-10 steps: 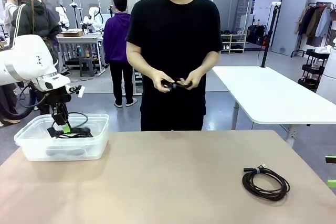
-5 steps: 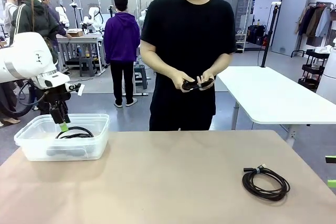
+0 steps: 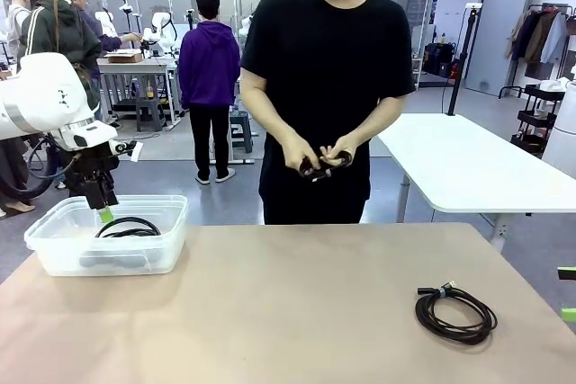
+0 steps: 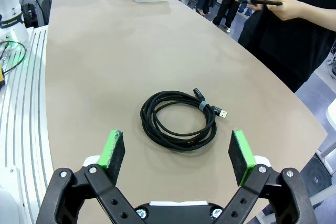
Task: Organize and store the cables.
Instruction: Place the Power Cable into the Organizing box, then place the USB Extension Cable into the Organizing box.
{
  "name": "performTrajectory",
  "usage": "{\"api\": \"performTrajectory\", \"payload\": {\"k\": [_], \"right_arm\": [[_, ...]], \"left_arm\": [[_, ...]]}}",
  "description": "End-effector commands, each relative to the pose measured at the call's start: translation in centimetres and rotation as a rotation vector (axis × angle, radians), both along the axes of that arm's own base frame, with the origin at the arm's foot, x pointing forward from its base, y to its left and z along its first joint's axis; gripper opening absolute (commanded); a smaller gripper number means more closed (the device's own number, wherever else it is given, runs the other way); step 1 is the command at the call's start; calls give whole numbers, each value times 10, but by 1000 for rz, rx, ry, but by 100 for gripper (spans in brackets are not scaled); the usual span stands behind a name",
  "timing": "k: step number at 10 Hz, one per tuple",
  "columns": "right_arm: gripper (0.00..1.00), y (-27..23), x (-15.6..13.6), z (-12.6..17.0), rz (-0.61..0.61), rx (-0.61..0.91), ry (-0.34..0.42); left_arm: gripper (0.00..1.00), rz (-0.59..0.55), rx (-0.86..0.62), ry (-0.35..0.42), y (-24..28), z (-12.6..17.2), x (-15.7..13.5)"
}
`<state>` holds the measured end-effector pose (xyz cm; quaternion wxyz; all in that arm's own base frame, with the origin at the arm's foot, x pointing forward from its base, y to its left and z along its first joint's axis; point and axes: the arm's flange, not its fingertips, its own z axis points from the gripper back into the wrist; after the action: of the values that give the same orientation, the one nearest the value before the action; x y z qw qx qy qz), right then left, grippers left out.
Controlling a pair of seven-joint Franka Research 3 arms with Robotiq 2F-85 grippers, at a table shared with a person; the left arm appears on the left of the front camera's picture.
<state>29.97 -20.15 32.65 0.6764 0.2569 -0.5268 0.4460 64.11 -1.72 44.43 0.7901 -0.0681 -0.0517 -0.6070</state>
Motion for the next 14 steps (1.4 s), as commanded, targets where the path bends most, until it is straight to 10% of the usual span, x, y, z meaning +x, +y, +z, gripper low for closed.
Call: {"api": "performTrajectory", "payload": {"k": [1, 14], "right_arm": [[100, 0, 1, 3, -8, 11, -1], [100, 0, 1, 3, -8, 11, -1]], "left_arm": [[100, -1, 1, 5, 0, -1, 0], [100, -1, 1, 5, 0, -1, 0]]}}
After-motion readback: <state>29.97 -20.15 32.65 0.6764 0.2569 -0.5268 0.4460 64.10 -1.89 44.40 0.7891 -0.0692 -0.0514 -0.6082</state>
